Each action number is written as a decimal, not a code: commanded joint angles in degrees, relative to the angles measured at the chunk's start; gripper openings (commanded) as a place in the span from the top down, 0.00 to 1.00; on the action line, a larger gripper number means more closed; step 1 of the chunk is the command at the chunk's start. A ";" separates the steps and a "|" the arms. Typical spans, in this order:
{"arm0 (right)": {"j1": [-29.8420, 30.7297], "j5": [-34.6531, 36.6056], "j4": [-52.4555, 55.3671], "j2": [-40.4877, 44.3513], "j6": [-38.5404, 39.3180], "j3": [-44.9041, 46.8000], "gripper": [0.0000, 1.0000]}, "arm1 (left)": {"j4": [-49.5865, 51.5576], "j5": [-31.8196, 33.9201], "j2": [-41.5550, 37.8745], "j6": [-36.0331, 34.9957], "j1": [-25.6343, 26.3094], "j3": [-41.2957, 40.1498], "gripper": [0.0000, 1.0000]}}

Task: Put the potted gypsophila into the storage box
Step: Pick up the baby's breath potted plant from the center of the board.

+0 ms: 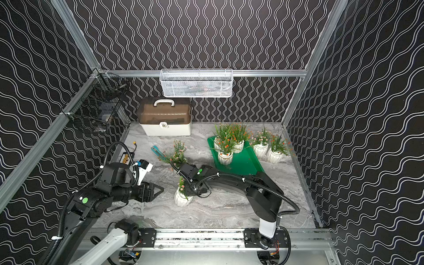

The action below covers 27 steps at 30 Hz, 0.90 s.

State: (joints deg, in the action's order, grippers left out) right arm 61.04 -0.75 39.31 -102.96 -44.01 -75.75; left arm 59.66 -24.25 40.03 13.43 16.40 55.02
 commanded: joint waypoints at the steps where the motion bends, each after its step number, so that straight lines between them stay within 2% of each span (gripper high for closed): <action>1: 0.06 0.86 0.36 1.82 -0.12 -0.02 0.91 | -1.50 -0.35 0.16 0.01 0.03 -0.14 0.29; 15: -2.15 5.42 5.25 12.37 1.82 2.33 0.89 | -9.30 -7.31 1.03 3.05 0.03 -2.19 0.29; 27: -12.46 5.84 10.90 24.48 5.59 4.90 0.89 | -21.90 -9.25 -1.37 6.29 -0.04 -3.69 0.30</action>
State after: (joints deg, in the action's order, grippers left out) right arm 50.11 4.51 48.45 -80.62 -39.55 -70.91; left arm 43.05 -31.92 38.44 18.35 16.40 51.53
